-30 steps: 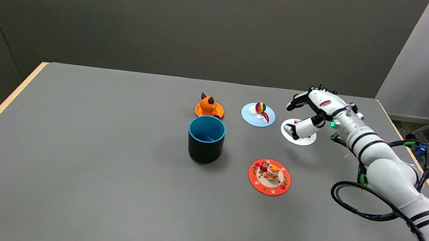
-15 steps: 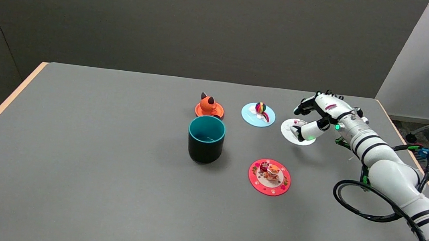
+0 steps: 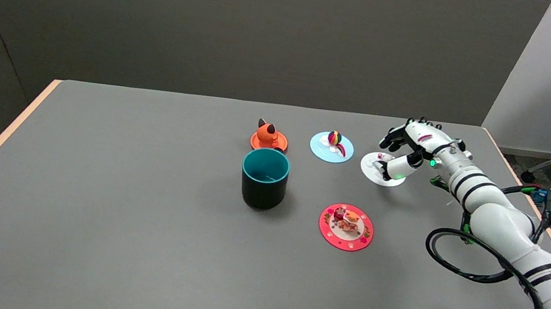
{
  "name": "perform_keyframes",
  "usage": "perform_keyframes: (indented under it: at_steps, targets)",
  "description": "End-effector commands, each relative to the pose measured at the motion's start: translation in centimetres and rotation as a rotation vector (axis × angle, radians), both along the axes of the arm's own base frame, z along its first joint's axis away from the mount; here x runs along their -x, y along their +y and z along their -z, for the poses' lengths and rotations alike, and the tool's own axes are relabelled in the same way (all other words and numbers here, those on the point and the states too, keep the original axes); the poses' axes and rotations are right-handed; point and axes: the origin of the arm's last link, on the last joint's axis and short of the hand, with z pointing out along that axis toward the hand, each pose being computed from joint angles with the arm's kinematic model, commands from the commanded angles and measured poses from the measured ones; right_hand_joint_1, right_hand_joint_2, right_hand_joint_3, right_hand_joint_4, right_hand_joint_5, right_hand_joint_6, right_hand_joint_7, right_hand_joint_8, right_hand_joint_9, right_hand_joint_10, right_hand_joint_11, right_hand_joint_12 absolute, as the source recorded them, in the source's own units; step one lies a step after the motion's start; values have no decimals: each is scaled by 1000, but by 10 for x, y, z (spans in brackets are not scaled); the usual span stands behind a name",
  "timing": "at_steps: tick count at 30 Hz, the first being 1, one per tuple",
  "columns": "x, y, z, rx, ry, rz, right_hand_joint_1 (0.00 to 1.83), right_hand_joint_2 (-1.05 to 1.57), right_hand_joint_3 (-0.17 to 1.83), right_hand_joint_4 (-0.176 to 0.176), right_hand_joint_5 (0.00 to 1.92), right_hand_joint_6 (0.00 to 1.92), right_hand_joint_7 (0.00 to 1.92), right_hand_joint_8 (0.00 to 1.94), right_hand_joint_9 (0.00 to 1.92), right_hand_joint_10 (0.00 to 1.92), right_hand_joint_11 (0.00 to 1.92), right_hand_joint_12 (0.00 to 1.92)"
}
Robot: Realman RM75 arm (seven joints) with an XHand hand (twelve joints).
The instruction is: Pick up the white cup lid.
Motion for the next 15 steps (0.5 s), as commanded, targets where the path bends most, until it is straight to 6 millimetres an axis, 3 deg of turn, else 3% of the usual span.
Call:
perform_keyframes:
  at_steps: [1, 15]
  targets:
    - [8, -8, -6, 28, -7, 10, 795, 446, 979, 17, 805, 331, 916, 232, 555, 174, 96, 151]
    - [9, -12, -9, -2, 95, 68, 830, 497, 998, 28, 820, 361, 931, 236, 598, 177, 132, 160]
